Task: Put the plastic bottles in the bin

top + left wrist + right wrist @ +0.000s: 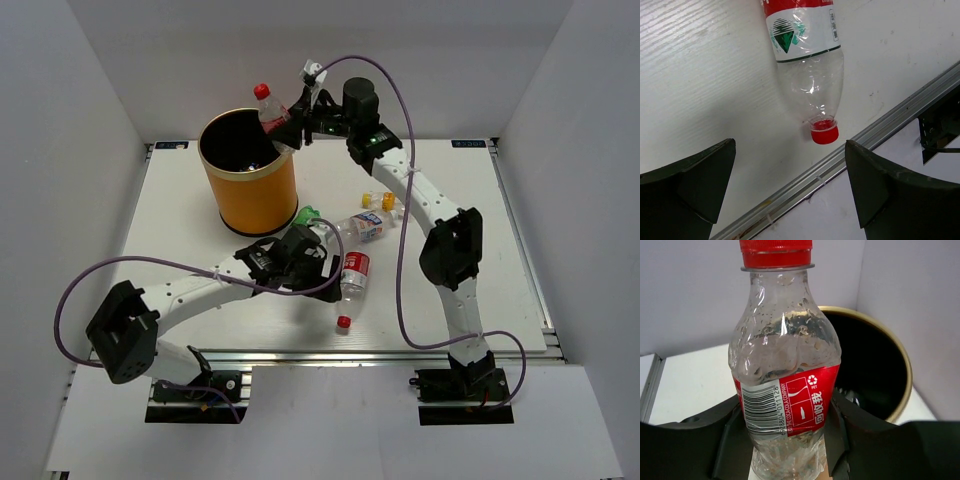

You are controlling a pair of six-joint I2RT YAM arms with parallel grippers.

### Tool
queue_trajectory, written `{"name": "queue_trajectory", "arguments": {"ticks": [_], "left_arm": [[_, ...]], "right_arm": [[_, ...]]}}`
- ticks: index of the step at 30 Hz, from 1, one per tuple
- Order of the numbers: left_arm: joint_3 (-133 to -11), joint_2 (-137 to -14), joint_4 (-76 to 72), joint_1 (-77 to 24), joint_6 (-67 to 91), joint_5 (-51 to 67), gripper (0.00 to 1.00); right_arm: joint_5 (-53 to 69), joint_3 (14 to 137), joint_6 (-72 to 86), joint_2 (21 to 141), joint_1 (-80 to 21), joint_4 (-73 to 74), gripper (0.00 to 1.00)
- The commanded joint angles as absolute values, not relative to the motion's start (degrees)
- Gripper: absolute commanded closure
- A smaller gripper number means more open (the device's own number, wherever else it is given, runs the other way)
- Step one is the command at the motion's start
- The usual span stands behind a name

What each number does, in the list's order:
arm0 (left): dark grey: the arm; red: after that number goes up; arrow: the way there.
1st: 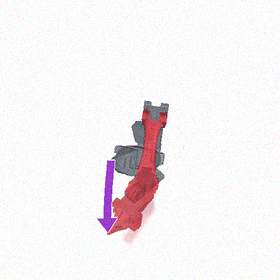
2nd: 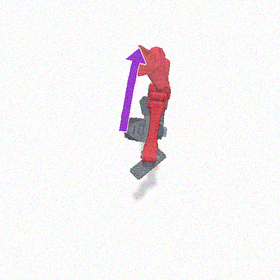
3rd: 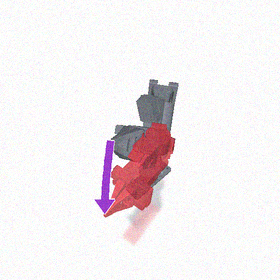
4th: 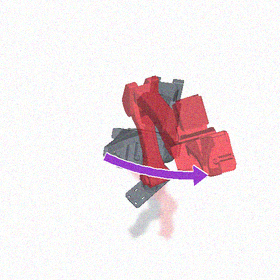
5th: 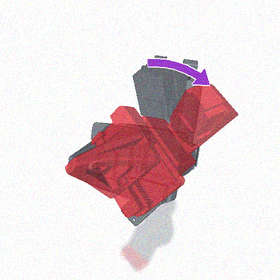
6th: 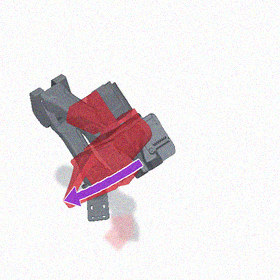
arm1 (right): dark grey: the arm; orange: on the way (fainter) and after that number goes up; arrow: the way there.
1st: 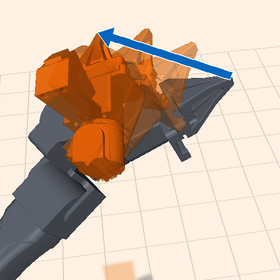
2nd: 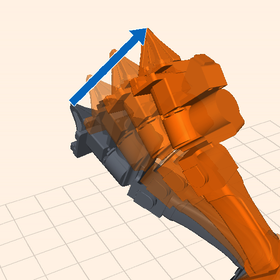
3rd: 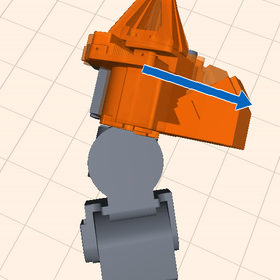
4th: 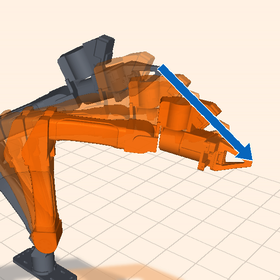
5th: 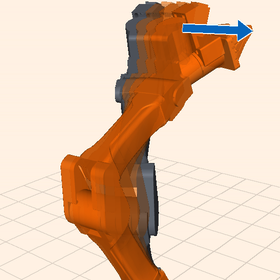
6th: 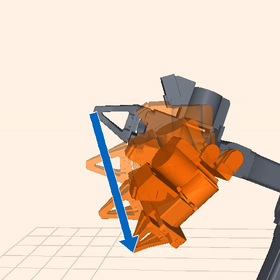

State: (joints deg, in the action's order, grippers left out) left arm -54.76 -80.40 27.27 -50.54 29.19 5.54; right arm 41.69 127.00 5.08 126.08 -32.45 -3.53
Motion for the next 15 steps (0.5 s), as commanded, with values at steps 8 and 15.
{"name": "queue_trajectory", "arguments": {"ticks": [8, 15], "left_arm": [[-57.4, -85.6, 27.2, -54.6, 31.6, 3.7, 0.0], [-63.2, -90.7, 32.4, -57.0, 34.3, -2.4, 0.0]], "right_arm": [[39.1, 136.9, 11.5, 132.8, -37.0, -21.8, 0.63], [35.8, 137.3, 10.2, 137.5, -38.6, -21.5, 0.1]]}}
